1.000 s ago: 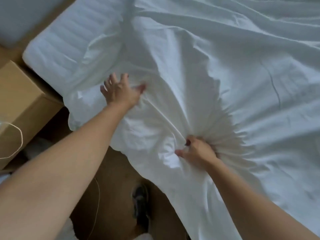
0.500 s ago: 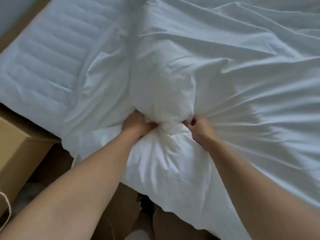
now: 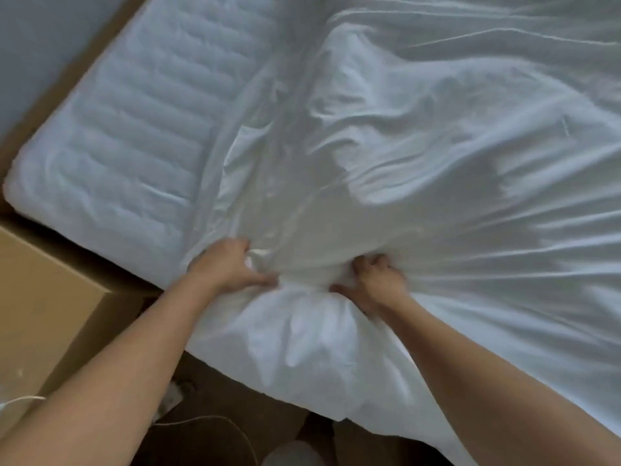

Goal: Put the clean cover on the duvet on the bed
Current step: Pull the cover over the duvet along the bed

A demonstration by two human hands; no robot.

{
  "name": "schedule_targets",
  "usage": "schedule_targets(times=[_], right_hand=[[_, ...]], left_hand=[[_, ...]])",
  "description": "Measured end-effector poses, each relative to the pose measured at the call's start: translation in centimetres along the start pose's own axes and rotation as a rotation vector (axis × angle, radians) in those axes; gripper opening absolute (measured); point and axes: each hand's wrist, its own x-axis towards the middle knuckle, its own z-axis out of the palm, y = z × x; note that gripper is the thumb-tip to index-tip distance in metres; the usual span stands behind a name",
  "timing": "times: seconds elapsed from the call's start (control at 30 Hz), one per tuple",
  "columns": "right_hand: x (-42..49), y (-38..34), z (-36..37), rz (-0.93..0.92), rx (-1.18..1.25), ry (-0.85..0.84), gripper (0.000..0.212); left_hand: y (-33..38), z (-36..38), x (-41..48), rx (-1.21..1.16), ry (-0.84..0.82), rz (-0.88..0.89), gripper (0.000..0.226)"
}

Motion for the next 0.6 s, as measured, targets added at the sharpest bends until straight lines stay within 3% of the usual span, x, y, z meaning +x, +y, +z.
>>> schedule_targets(times=[0.07,0.13,0.17,0.2,0.23,0.27,0.33,0.4,0.5,0.6], right_hand=[[0.5,-1.0,-1.7,-0.072,0.058,0.119,0.074],[0.9,-1.9,-3.8,-0.158,0.339,0.624,0.055],[1.3,-2.5,-5.1,-0.21,0.435,0.877,0.051],[2.0,-3.0,-6.4,-0.237,0.479,1.01,0.052],[3.1,-3.2,-7.6,-0.244,0.492,0.994,0.053],[4.5,-3.5,-8.4,-0.217,0.484,0.868,0.054],[7.0,-4.2,-7.9,-0.14,0.334,0.481,0.066],[8.5,-5.3,-6.0,-0.141,0.192,0.21,0.087],[9.3,-5.9,-4.3,-0.168,0.24,0.186,0.095],[8.9,-4.5,-4.2,-0.2,0.486,0.289,0.067]], left_hand=[[0.5,-3.5,2.4,-0.245,0.134,-0.025,0.093],[1.1,-5.1,4.5,-0.441,0.257,-0.064,0.114],[2.0,-4.7,5.2,-0.513,0.239,-0.049,0.117],[2.9,-3.7,5.7,-0.566,0.203,-0.025,0.108],[3.9,-2.4,6.1,-0.598,0.181,-0.016,0.09],[4.5,-1.1,6.5,-0.618,0.184,-0.013,0.071],[4.7,0.1,7.1,-0.634,0.236,0.014,0.044],[3.8,-1.2,7.3,-0.562,0.338,0.039,0.028],[2.5,-4.4,7.8,-0.552,0.308,0.09,0.027],[4.5,-6.7,8.6,-0.851,0.164,0.137,0.047]])
